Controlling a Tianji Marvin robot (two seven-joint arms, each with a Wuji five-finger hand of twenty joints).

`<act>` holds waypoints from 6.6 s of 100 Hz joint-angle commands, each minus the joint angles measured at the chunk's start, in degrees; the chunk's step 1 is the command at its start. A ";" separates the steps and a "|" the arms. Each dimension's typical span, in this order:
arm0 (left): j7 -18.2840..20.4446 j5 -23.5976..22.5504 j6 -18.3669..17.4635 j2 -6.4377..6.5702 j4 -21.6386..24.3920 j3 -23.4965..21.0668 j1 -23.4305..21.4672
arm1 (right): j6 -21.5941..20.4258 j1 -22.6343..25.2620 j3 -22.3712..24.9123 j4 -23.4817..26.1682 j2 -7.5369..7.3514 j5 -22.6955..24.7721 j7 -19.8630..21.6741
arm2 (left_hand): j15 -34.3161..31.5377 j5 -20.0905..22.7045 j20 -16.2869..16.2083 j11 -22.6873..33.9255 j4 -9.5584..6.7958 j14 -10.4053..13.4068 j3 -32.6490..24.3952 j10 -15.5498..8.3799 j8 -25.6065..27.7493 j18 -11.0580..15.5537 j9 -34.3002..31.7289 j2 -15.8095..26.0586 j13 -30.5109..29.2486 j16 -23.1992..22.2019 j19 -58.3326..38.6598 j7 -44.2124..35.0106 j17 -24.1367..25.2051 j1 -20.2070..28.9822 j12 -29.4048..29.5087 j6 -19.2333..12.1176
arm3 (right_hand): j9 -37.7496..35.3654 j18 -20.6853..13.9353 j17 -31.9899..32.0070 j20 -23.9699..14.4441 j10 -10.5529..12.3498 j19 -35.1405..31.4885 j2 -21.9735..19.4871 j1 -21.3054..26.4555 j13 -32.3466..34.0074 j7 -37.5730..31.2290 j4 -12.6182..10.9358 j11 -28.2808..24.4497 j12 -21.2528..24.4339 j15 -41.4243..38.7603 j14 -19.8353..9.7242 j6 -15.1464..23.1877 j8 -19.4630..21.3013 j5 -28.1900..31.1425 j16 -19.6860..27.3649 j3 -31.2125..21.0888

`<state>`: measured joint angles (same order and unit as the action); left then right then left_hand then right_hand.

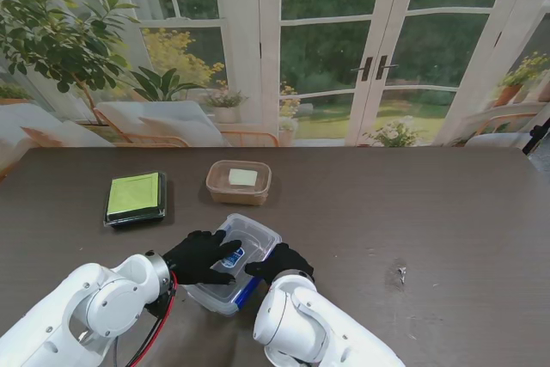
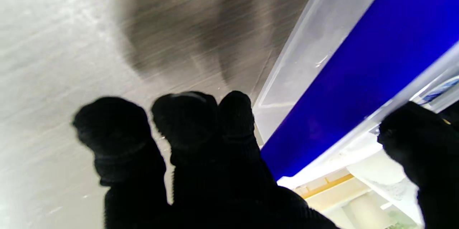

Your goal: Pair container bodies with their lids

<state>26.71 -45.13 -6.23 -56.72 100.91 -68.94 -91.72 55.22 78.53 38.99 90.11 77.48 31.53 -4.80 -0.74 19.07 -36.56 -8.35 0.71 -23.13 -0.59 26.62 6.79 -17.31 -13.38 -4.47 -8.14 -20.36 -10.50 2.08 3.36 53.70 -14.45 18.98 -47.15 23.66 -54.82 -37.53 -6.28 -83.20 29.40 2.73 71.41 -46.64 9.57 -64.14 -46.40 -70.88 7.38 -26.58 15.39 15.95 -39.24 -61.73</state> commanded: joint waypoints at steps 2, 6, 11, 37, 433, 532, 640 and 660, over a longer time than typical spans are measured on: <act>2.48 -0.15 -0.30 -0.09 -1.85 0.90 -1.37 | 2.81 -0.87 -0.60 -0.45 -1.36 -1.71 -0.36 | -3.01 1.96 -0.98 11.20 -0.91 3.55 1.23 -6.76 1.33 3.01 -6.87 3.40 -1.31 -0.91 1.03 -2.78 -0.09 -1.20 -3.53 -1.62 | 4.16 -0.95 16.09 -2.07 -0.46 -2.53 -2.56 3.94 -1.99 1.10 -5.05 0.30 0.41 -0.34 0.62 16.14 -0.57 -2.75 0.18 -0.36; 2.53 -0.20 -0.39 -0.08 -1.87 0.87 -1.32 | 2.81 -1.48 -0.93 -0.30 -1.95 -2.35 -0.63 | -3.01 1.96 -0.98 11.18 -0.91 3.62 1.24 -6.79 1.33 2.99 -6.82 3.46 -1.32 -0.91 1.03 -2.77 -0.10 -1.22 -3.52 -1.60 | 5.25 -1.17 17.29 -2.41 -0.83 -2.67 -2.99 3.86 -3.37 1.32 -5.21 0.81 0.96 -0.46 1.23 16.70 -0.77 -2.89 0.12 0.57; 2.59 -0.26 -0.52 -0.06 -1.92 0.85 -1.24 | 2.80 -2.10 -1.21 -0.22 -2.49 -2.88 -0.84 | -3.01 1.96 -0.97 11.20 -0.91 3.60 1.23 -6.74 1.32 3.06 -6.89 3.45 -1.33 -0.92 1.03 -2.77 -0.09 -1.20 -3.54 -1.62 | 6.26 -1.40 18.39 -2.71 -1.20 -2.79 -3.44 3.59 -4.59 1.52 -5.21 1.14 1.35 -0.59 1.77 17.33 -0.94 -2.96 0.04 1.40; 3.14 -0.47 -1.14 0.05 -2.16 0.88 -0.68 | 1.85 -4.53 -2.50 -0.42 -4.59 -3.27 -1.52 | -3.03 1.99 -0.99 11.19 -0.90 3.53 1.25 -6.78 1.33 2.95 -6.99 3.47 -1.40 -0.92 0.99 -2.79 -0.19 -1.24 -3.54 -1.71 | 8.74 -2.16 21.48 -2.99 -2.21 -1.87 -4.38 3.02 -8.47 2.07 -5.32 3.77 3.42 0.24 2.47 19.86 -1.29 -0.68 0.25 3.29; 3.47 -0.46 6.75 -0.65 10.23 -5.89 -11.85 | -40.99 2.37 10.40 3.33 -15.89 21.70 9.04 | -6.19 3.13 -5.85 13.07 -0.91 0.52 1.34 -3.81 1.07 0.96 -14.09 6.62 -7.39 -5.15 -2.21 -3.26 -5.44 -0.36 -7.81 -0.18 | 9.20 -5.57 26.87 2.94 -0.65 9.26 -2.20 4.01 -17.22 1.32 -5.14 15.62 12.35 19.26 2.44 26.76 1.76 16.28 6.22 4.76; 5.42 3.40 6.50 -0.15 8.81 -0.43 -5.56 | -37.88 1.89 9.66 3.99 -16.04 19.63 12.14 | -6.58 4.97 -6.14 13.49 -0.87 0.06 1.31 -3.36 1.68 0.45 -16.16 7.58 -8.49 -5.40 -2.52 -3.74 -6.35 0.64 -8.01 0.81 | -1.04 -4.01 21.70 4.04 -0.31 6.56 -4.23 2.92 -9.65 5.81 -5.65 14.64 9.31 16.09 2.35 27.21 0.76 22.11 4.53 4.45; 0.66 13.80 5.36 -1.16 -0.65 11.54 7.54 | -47.31 -6.47 5.87 -3.90 -16.09 12.72 15.43 | -6.53 6.20 -6.28 13.47 -0.79 0.66 1.39 -3.00 1.71 0.41 -16.88 8.39 -8.67 -5.37 -2.49 -3.94 -6.21 2.83 -8.08 1.05 | 2.75 -5.48 24.50 3.89 1.07 7.59 -5.42 4.34 -12.58 5.97 -5.45 14.01 8.65 15.29 0.84 29.73 0.20 14.97 3.90 1.62; 0.32 14.14 4.96 -1.26 -1.30 11.84 8.28 | -48.03 -6.73 5.88 -3.91 -16.00 13.15 14.81 | -6.54 6.30 -6.32 13.51 -0.79 0.54 1.41 -3.30 1.70 0.39 -17.11 8.47 -8.82 -5.37 -2.51 -3.94 -6.26 2.91 -8.08 0.94 | 3.74 -5.65 24.69 3.69 1.19 7.62 -5.44 4.08 -12.90 6.31 -5.34 14.02 8.84 15.24 0.57 29.72 0.02 12.65 3.95 1.58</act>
<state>26.11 -31.55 -0.29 -56.25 99.16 -58.14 -83.22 8.58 70.84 46.19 85.46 60.21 44.59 9.09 -7.48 25.57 -41.86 15.43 0.17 -26.33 -0.10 39.78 8.82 -21.87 -37.64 0.83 -16.15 -25.43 -12.75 -2.37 -2.53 54.95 -24.02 20.48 -44.63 17.95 -48.59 -34.04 -13.19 -73.69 26.08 7.62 59.53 -44.92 5.38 -49.34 -36.67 -54.66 8.62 -17.97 17.05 35.34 -34.60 -58.30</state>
